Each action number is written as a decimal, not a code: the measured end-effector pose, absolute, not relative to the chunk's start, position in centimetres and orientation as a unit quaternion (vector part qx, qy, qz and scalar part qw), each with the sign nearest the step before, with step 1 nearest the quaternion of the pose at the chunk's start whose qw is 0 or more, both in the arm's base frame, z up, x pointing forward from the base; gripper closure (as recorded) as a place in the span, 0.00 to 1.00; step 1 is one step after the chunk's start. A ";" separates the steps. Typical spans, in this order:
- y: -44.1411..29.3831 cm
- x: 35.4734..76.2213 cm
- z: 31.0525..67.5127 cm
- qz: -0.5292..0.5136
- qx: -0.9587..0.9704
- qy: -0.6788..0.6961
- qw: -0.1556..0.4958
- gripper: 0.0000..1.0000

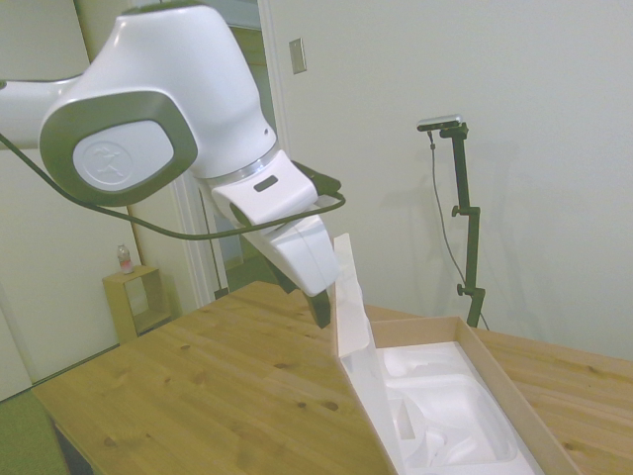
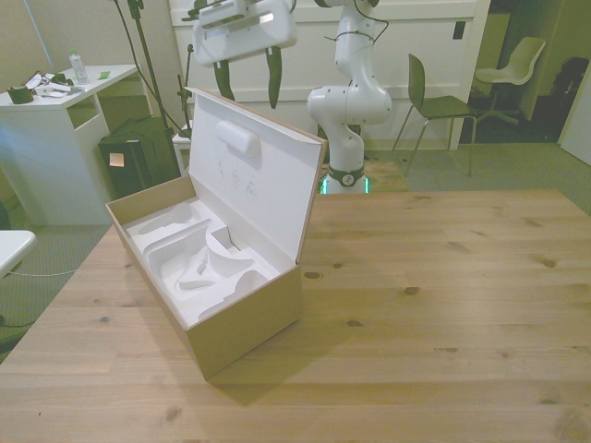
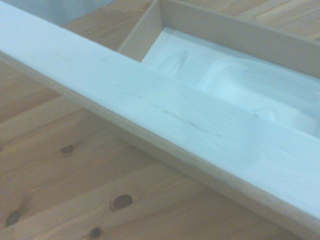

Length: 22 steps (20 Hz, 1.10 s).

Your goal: Close the box

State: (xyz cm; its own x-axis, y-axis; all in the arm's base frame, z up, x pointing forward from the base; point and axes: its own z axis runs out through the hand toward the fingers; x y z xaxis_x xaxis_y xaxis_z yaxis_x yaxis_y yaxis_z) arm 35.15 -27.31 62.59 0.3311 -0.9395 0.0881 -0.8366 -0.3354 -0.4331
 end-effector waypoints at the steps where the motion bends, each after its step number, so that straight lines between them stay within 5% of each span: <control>1: -28.1 35.2 62.7 -0.165 -0.798 0.558 0.158 0.00; 16: -31.6 37.6 62.8 -0.234 -0.749 0.601 0.154 0.00; 22: -27.7 39.2 61.0 -0.168 -0.797 0.554 0.173 0.00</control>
